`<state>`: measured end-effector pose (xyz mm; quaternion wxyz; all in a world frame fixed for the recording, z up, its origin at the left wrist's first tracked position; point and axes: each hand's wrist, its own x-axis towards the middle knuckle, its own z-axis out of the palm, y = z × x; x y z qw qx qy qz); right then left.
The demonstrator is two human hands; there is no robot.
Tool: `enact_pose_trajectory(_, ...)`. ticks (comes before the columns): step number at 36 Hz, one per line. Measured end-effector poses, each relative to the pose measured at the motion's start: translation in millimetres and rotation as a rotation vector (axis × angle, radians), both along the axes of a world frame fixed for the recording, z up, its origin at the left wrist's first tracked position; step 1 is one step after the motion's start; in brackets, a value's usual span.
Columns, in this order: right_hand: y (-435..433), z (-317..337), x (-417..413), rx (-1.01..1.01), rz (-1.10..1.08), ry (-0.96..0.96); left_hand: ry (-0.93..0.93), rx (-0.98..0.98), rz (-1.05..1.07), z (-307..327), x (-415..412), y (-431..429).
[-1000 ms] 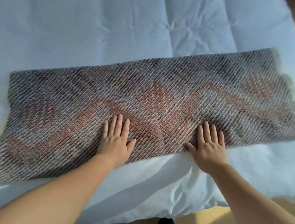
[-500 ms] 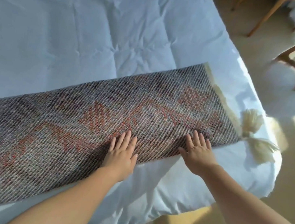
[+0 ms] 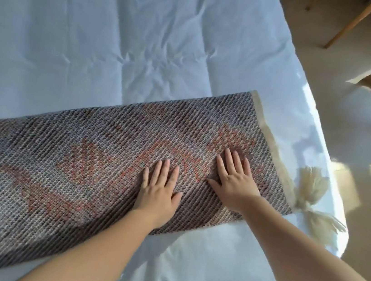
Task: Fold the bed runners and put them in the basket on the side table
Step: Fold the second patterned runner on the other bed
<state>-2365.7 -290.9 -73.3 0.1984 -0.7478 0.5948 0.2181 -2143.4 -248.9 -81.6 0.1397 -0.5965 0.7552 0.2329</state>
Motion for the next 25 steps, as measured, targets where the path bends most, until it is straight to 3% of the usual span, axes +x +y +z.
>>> enact_pose_trajectory(13, -173.6, -20.7, -128.7, -0.093, 0.299, -0.019, 0.113, -0.054, 0.265, -23.1, -232.4, -40.8)
enact_pose_trajectory(22, -236.5, -3.1, -109.7, -0.136, 0.19, -0.32, 0.073, -0.008, 0.371, -16.8, -319.3, -70.4)
enact_pose_trajectory(25, -245.9, 2.6, -101.0, -0.2, 0.206, -0.317, 0.066, 0.011, 0.366, -4.4, -320.8, -72.1)
